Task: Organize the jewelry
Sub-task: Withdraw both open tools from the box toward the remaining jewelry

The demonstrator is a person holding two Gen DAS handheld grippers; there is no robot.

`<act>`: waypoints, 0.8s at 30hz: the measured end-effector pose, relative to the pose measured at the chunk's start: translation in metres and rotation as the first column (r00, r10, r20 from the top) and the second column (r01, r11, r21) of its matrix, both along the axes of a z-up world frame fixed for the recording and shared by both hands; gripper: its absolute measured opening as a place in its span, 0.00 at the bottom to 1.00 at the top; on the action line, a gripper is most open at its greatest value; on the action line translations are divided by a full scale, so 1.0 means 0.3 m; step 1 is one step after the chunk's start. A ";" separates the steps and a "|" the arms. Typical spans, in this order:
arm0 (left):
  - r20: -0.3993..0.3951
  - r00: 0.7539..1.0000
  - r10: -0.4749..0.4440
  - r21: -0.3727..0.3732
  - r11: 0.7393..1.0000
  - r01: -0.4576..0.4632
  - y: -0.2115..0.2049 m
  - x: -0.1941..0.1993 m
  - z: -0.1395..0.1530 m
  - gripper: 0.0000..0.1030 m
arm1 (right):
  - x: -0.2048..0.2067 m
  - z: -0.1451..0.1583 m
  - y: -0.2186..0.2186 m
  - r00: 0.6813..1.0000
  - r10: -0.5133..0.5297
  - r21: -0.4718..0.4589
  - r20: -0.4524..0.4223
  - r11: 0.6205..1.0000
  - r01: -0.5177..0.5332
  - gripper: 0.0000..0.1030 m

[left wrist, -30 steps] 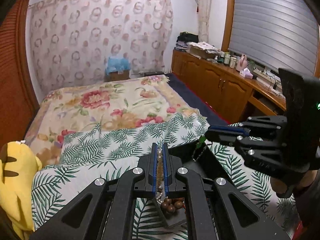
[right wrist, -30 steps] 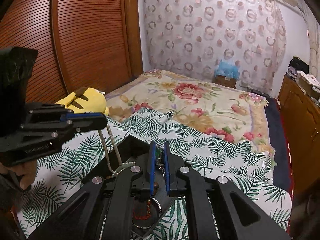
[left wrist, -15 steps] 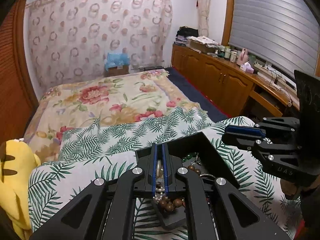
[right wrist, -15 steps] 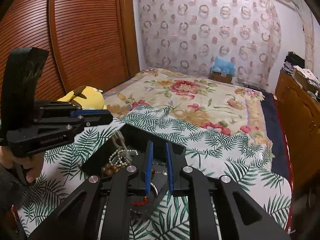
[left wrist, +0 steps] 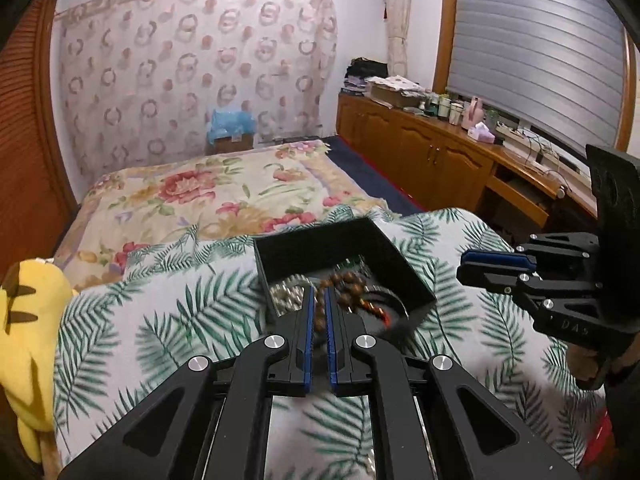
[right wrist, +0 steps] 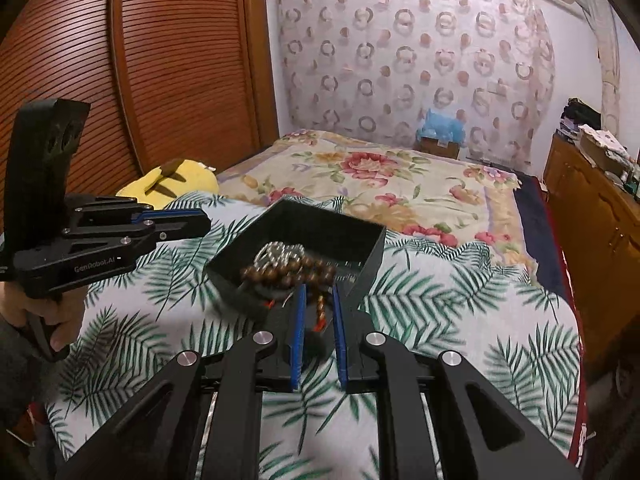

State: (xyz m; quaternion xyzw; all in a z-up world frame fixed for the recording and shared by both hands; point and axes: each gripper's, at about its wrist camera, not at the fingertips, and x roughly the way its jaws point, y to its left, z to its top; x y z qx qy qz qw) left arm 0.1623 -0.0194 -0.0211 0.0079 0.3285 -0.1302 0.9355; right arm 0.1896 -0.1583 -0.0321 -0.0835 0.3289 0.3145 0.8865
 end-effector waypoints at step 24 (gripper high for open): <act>-0.096 0.992 -0.084 -0.004 0.996 0.084 -0.080 -0.304 -0.185 0.07 | -0.320 -0.194 -0.111 0.991 -0.067 -0.008 -0.120 0.998 0.066 0.53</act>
